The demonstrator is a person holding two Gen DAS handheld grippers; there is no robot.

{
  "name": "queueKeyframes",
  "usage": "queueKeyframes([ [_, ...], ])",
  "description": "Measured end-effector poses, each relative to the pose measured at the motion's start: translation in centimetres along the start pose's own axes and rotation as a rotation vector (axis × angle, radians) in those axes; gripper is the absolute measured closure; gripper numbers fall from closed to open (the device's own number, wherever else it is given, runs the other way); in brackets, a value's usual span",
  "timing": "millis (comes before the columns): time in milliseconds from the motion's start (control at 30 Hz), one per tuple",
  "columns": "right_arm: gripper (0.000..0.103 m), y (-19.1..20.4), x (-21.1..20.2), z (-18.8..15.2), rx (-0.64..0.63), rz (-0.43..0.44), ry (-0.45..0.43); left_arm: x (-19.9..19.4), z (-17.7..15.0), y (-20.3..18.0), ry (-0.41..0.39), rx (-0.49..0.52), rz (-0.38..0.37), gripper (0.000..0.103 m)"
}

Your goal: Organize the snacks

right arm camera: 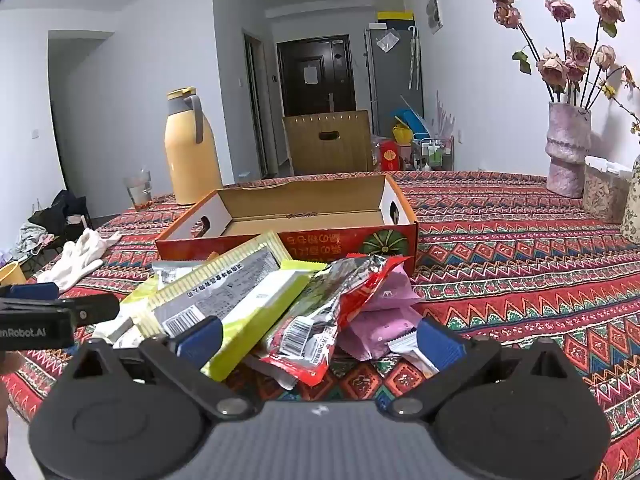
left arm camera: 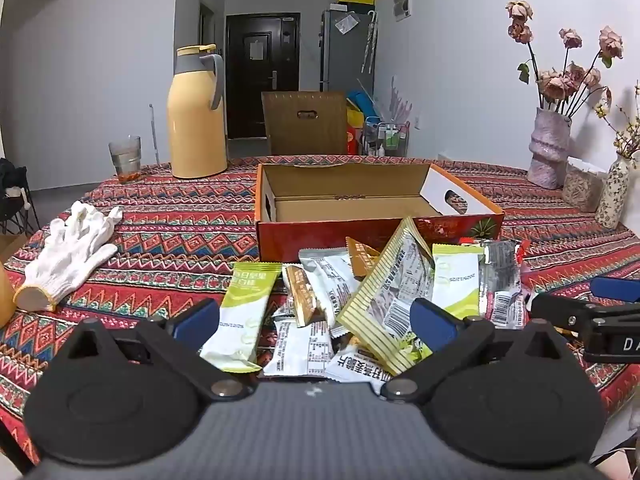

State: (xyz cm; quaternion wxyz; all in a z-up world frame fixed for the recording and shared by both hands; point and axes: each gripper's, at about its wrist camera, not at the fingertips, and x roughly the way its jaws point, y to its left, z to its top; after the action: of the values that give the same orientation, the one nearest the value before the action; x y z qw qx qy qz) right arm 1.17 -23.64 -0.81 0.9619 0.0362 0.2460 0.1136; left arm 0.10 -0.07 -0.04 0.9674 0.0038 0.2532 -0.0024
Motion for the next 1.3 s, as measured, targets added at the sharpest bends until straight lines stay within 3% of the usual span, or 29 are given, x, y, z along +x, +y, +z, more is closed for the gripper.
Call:
queueKeyframes([
  [1300, 0.000, -0.1, 1.0, -0.5, 0.003, -0.010, 0.043, 0.9, -0.9, 0.2, 0.012, -0.038, -0.022, 0.000],
])
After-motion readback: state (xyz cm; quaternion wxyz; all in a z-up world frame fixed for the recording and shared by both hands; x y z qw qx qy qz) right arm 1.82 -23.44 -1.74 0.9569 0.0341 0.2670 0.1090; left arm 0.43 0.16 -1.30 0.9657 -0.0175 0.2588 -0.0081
